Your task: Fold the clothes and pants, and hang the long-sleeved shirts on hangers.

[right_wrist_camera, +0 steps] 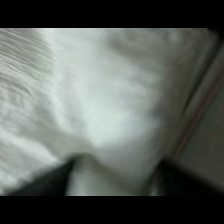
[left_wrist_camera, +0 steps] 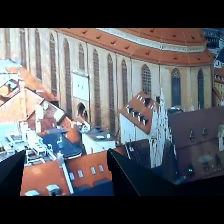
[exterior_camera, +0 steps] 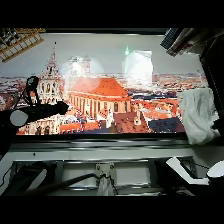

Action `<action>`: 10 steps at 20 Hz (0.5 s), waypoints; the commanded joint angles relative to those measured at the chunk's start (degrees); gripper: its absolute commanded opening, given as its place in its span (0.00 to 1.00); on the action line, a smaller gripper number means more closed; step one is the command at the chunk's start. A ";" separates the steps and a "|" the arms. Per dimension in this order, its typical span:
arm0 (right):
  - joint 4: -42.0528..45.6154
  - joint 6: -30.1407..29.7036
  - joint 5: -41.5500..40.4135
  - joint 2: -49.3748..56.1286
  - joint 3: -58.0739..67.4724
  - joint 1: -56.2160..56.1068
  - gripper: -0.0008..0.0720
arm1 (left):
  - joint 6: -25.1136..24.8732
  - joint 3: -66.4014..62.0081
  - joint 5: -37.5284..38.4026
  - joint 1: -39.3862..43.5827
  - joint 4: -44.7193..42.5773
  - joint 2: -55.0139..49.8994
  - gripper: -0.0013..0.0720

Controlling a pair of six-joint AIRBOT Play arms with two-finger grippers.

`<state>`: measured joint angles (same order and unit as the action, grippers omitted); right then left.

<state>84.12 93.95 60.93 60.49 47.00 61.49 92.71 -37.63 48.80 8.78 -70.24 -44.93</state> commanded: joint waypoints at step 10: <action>-50.29 -12.48 5.97 -1.79 18.60 -18.27 0.85 | -7.78 -19.08 0.04 0.04 -0.02 -7.23 0.77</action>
<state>47.62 87.70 63.31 58.89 61.78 51.72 87.79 -49.10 46.98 8.78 -70.22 -49.50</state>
